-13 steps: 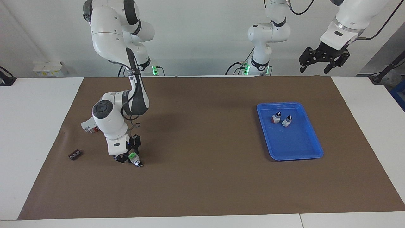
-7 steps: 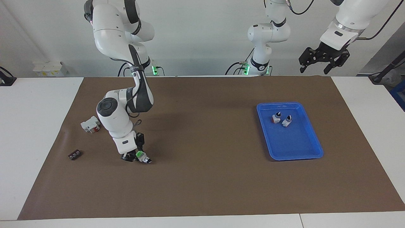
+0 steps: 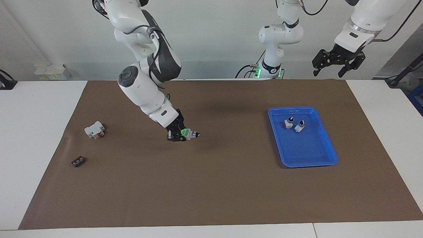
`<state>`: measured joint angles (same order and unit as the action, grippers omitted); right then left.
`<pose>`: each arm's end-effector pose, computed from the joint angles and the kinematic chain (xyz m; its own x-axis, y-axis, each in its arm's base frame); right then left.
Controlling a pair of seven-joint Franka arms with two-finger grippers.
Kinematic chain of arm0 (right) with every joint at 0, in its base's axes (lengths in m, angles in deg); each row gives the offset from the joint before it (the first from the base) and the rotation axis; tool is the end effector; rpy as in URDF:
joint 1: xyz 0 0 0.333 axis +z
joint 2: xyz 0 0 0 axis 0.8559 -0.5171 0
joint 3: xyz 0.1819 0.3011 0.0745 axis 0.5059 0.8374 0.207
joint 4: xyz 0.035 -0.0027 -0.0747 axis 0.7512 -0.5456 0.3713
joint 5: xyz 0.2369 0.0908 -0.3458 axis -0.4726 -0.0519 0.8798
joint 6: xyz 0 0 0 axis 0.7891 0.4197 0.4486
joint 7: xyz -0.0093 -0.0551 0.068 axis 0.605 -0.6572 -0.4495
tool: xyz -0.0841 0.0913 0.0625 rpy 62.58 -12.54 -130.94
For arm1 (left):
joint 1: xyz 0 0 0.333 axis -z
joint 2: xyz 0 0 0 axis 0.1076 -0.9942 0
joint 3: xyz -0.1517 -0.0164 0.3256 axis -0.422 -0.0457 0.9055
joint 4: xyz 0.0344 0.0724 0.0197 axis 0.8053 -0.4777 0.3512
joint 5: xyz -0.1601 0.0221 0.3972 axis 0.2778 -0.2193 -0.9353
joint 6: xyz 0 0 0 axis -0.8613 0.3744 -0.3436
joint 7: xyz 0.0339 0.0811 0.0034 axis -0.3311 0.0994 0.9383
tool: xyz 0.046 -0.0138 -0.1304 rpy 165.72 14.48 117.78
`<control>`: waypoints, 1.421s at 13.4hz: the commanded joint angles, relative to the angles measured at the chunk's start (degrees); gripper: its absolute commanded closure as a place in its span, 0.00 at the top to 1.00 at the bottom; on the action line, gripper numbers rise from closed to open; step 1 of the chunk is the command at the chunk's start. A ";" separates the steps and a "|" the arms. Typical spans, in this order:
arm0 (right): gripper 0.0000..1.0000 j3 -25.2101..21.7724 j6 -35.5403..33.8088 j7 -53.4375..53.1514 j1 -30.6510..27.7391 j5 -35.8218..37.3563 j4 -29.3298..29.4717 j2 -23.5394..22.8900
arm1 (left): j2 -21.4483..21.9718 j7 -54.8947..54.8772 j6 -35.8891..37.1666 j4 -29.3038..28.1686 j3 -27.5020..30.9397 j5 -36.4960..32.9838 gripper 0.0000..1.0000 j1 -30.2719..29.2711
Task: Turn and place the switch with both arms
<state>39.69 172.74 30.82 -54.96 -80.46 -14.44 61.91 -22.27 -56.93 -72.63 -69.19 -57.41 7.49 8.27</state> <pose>0.6526 0.2640 0.4439 0.0647 0.8975 0.4363 0.9974 -0.0714 -0.0010 0.5518 -0.0378 0.6796 0.9882 -0.1396 -0.0623 -0.1389 -0.9902 0.0161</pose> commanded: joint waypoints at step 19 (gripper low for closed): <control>0.00 11.18 5.07 -9.28 8.40 -12.22 5.87 6.38 | 1.90 -15.69 -0.78 -2.14 -0.44 12.35 0.57 0.01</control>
<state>50.37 177.02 22.18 -46.62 -91.25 -9.12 68.63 -21.67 -69.09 -71.73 -69.25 -57.76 17.72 8.13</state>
